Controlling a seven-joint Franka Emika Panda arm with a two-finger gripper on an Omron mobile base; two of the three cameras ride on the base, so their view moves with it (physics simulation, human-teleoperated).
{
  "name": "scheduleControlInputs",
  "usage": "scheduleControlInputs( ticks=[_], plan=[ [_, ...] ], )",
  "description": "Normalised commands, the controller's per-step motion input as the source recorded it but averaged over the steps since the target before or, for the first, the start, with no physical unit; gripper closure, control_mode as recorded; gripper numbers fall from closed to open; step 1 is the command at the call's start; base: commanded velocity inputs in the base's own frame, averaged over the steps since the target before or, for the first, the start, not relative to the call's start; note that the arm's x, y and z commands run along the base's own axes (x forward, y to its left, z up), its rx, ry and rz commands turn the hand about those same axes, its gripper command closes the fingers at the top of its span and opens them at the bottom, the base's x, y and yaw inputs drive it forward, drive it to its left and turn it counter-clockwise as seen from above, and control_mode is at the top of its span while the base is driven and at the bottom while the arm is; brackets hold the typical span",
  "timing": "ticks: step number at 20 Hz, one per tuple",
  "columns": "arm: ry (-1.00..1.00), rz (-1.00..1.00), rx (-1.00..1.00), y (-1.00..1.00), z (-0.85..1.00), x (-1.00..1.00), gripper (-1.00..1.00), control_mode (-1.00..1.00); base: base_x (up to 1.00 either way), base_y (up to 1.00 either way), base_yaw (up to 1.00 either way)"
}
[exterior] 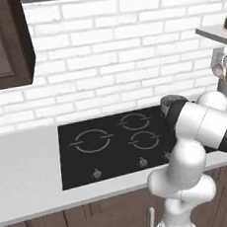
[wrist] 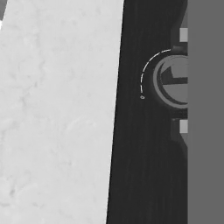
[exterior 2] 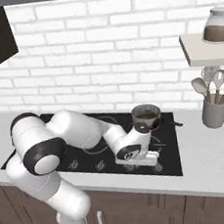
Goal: Turn off the rear right burner of the stove.
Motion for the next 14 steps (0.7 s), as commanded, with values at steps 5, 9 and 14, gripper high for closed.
scheduleControlInputs(
  ticks=[5,9,14],
  plan=[
    [0.00,-1.00,0.00,0.00,-0.24,0.00,1.00,-1.00,0.00,0.00,0.00],
    [0.05,-0.99,-0.01,0.08,-0.34,0.00,1.00,-1.00,0.00,0.00,0.00],
    [0.10,-0.16,-0.02,0.03,0.00,0.04,1.00,-1.00,0.00,0.00,0.00]
  ],
)
